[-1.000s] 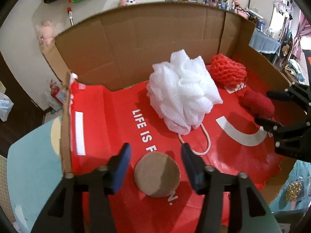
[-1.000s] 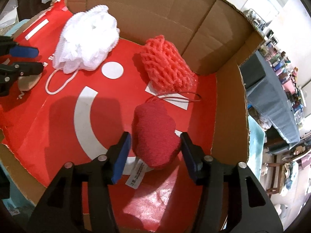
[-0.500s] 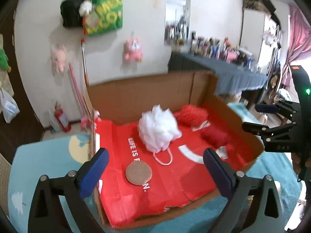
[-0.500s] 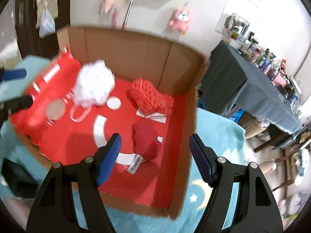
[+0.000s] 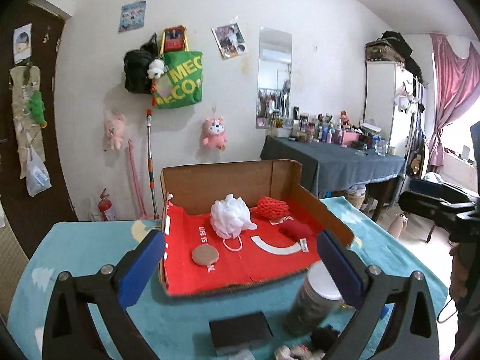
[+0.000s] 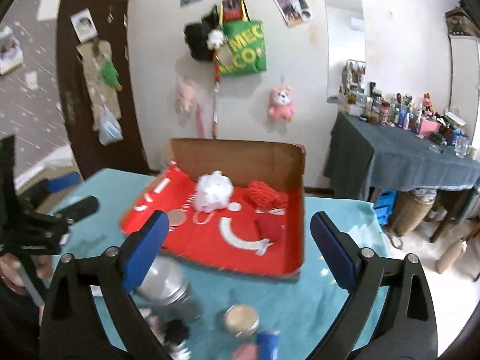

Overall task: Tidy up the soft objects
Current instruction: 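Move both tools back toward the remaining items on the table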

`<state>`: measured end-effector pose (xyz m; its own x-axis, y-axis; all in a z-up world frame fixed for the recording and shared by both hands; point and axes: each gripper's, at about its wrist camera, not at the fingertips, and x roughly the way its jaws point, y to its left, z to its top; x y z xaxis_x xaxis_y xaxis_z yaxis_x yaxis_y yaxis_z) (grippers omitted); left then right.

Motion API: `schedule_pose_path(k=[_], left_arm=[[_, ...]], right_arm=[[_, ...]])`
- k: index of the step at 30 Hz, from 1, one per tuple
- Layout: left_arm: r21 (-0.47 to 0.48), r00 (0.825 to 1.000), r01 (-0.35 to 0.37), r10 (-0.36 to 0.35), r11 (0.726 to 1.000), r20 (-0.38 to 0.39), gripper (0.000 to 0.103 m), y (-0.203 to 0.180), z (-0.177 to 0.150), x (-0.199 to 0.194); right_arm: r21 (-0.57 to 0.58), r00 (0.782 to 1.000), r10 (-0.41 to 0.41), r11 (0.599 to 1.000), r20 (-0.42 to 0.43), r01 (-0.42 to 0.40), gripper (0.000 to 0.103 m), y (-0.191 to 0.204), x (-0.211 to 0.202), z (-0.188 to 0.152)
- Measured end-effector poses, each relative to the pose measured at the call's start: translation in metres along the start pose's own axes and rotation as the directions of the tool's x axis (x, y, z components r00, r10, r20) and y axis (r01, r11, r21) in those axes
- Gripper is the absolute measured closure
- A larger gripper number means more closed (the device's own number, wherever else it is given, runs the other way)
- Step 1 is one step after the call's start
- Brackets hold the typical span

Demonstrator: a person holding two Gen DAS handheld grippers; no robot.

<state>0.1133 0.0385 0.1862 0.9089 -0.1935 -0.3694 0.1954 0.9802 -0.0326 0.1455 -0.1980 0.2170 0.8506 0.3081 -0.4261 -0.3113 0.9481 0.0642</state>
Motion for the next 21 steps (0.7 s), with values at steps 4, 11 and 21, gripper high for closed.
schedule_pose_path(k=[4, 11, 21], left_arm=[[-0.007, 0.999, 0.013, -0.013, 1.000, 0.044, 0.000, -0.011, -0.022, -0.025], [-0.005, 0.997, 0.007, -0.007, 1.000, 0.071, 0.000, -0.029, -0.059, -0.051], [-0.018, 0.999, -0.011, 0.010, 1.000, -0.036, 0.000, -0.033, -0.111, -0.034]], right_arm=[[-0.001, 0.998, -0.043, 0.999, 0.055, 0.043, 0.006, 0.016, -0.027, -0.029], [0.011, 0.991, -0.104, 0.995, 0.090, 0.103, 0.006, 0.035, -0.049, -0.081], [0.038, 0.981, -0.191, 0.981, 0.021, 0.190, 0.006, 0.029, -0.042, -0.137]])
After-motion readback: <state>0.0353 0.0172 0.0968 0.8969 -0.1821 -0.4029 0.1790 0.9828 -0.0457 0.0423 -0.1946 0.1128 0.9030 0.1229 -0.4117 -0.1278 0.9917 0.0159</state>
